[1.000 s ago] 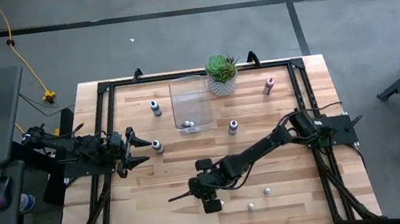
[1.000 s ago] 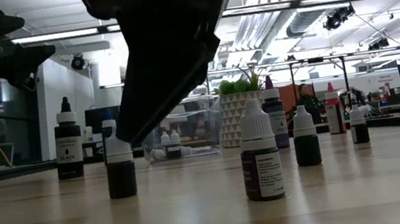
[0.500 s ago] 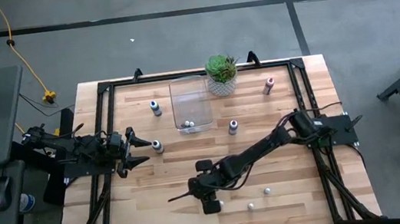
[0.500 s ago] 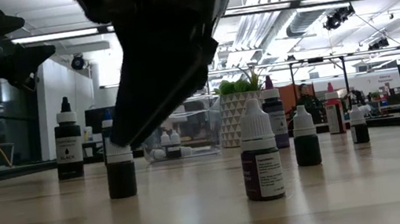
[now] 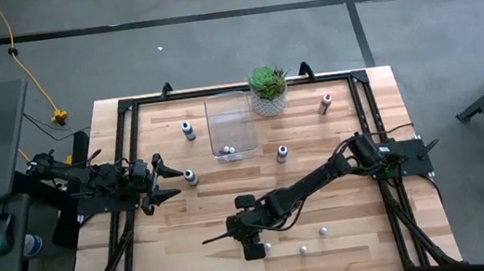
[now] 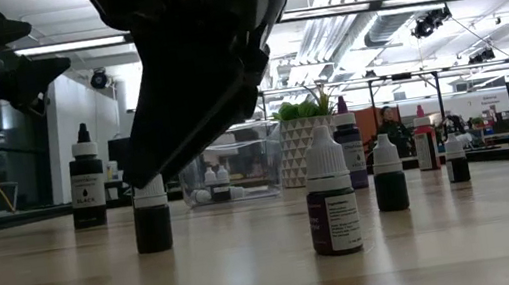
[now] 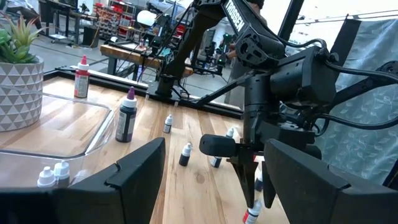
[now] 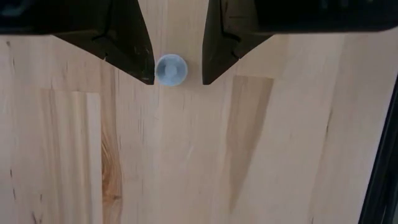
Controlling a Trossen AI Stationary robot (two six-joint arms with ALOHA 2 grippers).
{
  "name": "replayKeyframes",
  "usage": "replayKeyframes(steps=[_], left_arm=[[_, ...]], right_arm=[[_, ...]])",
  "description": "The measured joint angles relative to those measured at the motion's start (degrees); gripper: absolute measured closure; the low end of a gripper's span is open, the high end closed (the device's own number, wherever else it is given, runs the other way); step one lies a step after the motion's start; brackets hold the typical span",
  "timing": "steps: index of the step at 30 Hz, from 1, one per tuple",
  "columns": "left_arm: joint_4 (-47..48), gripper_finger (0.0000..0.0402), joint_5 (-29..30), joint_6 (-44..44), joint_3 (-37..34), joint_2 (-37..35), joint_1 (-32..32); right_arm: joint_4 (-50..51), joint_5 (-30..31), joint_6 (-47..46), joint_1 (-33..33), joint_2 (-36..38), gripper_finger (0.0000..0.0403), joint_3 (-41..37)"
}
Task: Pick & Place food coloring
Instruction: Put the small red food coloring bottle into the transparent bin
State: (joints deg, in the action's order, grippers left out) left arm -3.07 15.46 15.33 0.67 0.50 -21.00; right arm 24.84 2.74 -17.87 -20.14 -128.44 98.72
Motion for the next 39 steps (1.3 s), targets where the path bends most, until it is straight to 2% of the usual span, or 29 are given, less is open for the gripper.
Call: replayKeyframes(steps=[18, 30, 39], left_arm=[[0.0, 0.0130, 0.0, 0.0, 0.0, 0.0, 0.0], [0.0, 0.0130, 0.0, 0.0, 0.0, 0.0, 0.0], [0.0, 0.0130, 0.0, 0.0, 0.0, 0.0, 0.0]], right_arm=[[-0.2, 0.6, 0.3, 0.0, 0.0, 0.0282, -0.3], [-0.2, 0.6, 0.2, 0.0, 0.0, 0.0353, -0.3], [1.1, 0.7, 0.1, 0.0, 0.0, 0.0351, 0.7]])
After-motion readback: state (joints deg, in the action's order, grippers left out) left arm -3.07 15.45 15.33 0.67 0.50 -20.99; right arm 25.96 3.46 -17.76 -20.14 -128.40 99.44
